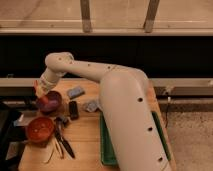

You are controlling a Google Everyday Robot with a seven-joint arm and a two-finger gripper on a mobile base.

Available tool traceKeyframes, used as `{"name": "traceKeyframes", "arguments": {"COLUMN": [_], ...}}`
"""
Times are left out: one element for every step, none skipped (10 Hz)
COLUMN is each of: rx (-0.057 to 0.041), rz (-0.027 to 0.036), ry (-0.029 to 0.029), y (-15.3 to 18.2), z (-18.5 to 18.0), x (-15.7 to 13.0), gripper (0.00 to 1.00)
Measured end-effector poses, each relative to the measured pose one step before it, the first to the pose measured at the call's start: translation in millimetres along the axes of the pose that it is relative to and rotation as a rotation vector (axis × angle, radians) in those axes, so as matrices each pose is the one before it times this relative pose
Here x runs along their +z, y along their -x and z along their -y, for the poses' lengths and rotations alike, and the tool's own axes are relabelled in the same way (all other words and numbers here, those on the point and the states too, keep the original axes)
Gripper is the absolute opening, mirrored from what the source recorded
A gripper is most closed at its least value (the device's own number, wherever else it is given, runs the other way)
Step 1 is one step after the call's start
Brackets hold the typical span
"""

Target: Place pepper in purple bowl

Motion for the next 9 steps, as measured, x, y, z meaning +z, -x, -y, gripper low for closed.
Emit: {"name": "traceKeyframes", "arguments": {"rx": [0.00026, -0.00014, -0.00072, 0.00029, -0.00004, -0.00029, 0.00029, -0.00007, 0.00017], "rz": [0.00063, -0.00081, 0.00026, 0.00011, -0.00009, 0.00022, -0.00024, 0.00020, 0.00001], "ry": [-0.00033, 0.00032, 0.00031, -0.00017, 0.00002, -0.00002, -0.00003, 0.00001, -0.00012], "y": [0.11, -0.27, 0.37, -0.11, 0.00, 0.19, -0.24, 0.10, -0.06], "z": [0.20, -0.13, -0.33, 0.24, -0.03, -0.14, 0.20, -0.05, 0.12], "x": [-0.45, 0.45, 0.09, -0.09, 0.07, -0.09, 0.05, -0.08, -0.05], "gripper": [0.65, 0.74, 0.80, 0.80, 0.80, 0.80, 0.80, 0.80, 0.80]}}
